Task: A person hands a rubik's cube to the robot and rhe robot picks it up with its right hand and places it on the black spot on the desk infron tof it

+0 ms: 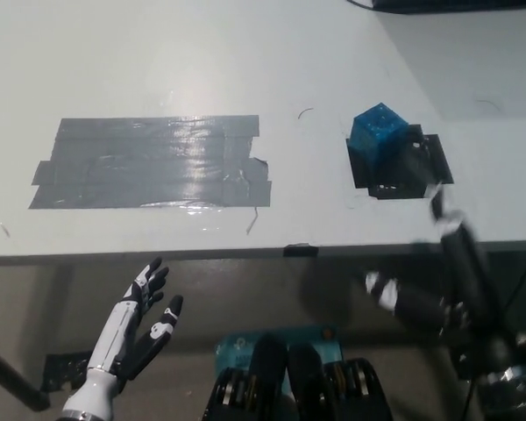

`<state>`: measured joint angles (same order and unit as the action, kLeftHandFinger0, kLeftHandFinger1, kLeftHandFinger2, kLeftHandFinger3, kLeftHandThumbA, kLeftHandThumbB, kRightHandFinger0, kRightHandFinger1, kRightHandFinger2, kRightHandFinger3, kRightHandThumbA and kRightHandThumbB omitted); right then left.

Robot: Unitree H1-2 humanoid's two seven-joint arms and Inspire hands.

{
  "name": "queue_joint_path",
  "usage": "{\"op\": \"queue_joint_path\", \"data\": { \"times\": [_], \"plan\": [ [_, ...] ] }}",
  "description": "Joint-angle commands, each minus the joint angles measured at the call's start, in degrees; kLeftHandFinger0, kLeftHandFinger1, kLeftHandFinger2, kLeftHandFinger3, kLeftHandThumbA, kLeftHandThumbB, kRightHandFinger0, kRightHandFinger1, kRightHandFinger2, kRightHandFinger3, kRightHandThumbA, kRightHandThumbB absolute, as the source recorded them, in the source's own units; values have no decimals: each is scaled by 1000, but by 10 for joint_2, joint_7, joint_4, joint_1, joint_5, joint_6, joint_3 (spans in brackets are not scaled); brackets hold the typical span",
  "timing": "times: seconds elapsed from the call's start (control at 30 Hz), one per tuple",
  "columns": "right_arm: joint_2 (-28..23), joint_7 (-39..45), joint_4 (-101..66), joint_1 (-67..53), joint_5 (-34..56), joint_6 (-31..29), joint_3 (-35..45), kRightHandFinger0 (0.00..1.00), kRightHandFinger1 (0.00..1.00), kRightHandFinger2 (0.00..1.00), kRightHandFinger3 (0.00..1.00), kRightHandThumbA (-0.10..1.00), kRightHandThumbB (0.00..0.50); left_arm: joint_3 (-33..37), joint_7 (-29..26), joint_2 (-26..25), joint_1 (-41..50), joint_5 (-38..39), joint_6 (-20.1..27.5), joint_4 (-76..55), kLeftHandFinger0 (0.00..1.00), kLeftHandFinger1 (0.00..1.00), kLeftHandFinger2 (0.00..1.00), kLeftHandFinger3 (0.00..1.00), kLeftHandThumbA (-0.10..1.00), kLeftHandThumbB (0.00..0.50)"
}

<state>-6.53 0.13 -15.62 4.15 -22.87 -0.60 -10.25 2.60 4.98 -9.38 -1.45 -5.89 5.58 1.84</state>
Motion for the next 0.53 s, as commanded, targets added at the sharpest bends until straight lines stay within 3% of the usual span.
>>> {"op": "queue_joint_path", "data": {
  "times": [0.0,0.03,0.17,0.37,0.5],
  "plan": [
    [5,-36,93,8,-28,-62,-12,1000,1000,1000,1000,839,223,-4,2,-5,8,7,9,-14,1000,1000,1000,1000,661,138],
    [4,-30,101,10,-29,-59,-14,1000,1000,1000,1000,837,223,-5,2,-5,9,7,9,-15,1000,1000,1000,1000,660,141],
    [-16,35,122,21,-21,-17,-46,1000,1000,1000,1000,591,159,-7,-2,-3,13,6,10,-16,1000,1000,1000,1000,638,131],
    [-35,58,151,34,-28,2,-71,1000,1000,1000,1000,674,173,-7,1,-6,14,7,14,-19,993,1000,1000,1000,640,133],
    [-40,62,149,37,-35,11,-75,1000,1000,1000,1000,663,166,-6,2,-8,12,5,13,-19,1000,1000,1000,1000,647,132]
  ]
}}
